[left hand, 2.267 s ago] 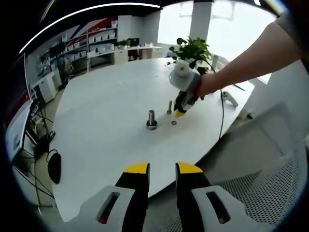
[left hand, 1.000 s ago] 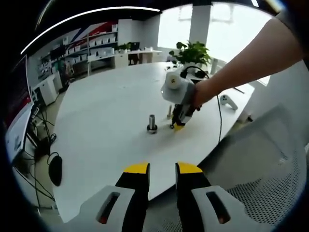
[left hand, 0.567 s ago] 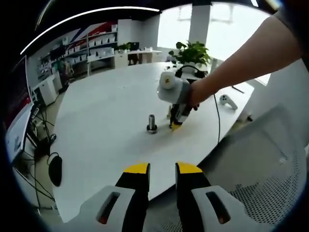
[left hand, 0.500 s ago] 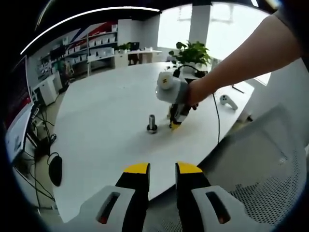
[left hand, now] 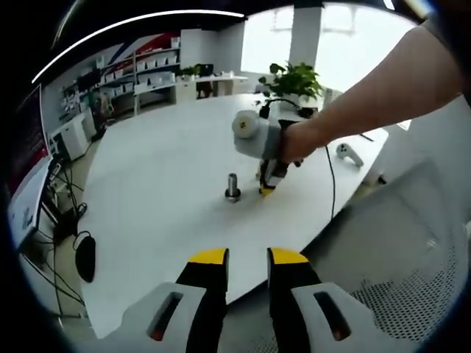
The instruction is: Place the washer onto the threaded stud by aligning its center hole with the stud, sliding it down to the base, and recovering from edge contact or off-axis alignment until the washer reaches the visible bottom stop.
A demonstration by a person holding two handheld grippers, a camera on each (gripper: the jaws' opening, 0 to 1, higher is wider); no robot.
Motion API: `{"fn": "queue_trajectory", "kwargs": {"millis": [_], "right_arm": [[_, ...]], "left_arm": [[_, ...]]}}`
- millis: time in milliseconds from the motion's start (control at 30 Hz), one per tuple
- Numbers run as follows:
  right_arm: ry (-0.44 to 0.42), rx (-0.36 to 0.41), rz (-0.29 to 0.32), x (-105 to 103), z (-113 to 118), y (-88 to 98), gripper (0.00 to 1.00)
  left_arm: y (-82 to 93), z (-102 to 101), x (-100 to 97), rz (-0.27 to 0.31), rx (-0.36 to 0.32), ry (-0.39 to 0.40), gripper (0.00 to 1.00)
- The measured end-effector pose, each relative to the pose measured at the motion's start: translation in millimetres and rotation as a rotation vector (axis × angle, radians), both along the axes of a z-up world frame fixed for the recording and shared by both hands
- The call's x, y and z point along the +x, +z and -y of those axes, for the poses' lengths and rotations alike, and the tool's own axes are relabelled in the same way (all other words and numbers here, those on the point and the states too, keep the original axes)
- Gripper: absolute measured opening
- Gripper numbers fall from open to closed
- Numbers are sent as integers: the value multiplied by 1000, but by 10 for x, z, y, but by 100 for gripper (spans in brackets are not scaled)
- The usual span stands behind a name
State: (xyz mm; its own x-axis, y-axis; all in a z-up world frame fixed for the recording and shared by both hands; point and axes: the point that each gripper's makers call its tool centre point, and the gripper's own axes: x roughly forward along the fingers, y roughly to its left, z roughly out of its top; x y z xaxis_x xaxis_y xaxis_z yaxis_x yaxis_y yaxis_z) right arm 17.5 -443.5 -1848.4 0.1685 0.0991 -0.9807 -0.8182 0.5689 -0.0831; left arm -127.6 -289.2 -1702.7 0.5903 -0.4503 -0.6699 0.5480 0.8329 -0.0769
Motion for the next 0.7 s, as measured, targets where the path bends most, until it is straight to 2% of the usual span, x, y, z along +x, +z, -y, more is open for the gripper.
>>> {"fn": "queue_trajectory", "kwargs": {"millis": [67,133,167,267,333,433,567,633,700], "right_arm": [[36,23,55,-1,3,7,14],[66,30,92,16,15,-7,14],[53,35,89,5,25,-12,14],[-15,73,85,60,41,-41,14],[-22,75,76,72,47,-46,14],[-14,71,70,46,39,-55,14],[-9,95,91,56,56,-64,14],[-68,115,57,69,62,-85,14],[-36,100,46,103,62,-99,14]], "left_arm": [[-1,4,-2,-3,4,-4,18],[77,-9,45,44,0,7,18],[128,-10,55,66,-18,16,18],[61,-6,16,32,-9,7,18],[-13,16,-18,-5,9,-7,19],[22,7,-15,13,3,-2,19],[-42,-9,-37,-16,17,3,21],[-34,-8,-33,-12,23,0,21],[-16,-17,-20,-4,19,5,21]]}}
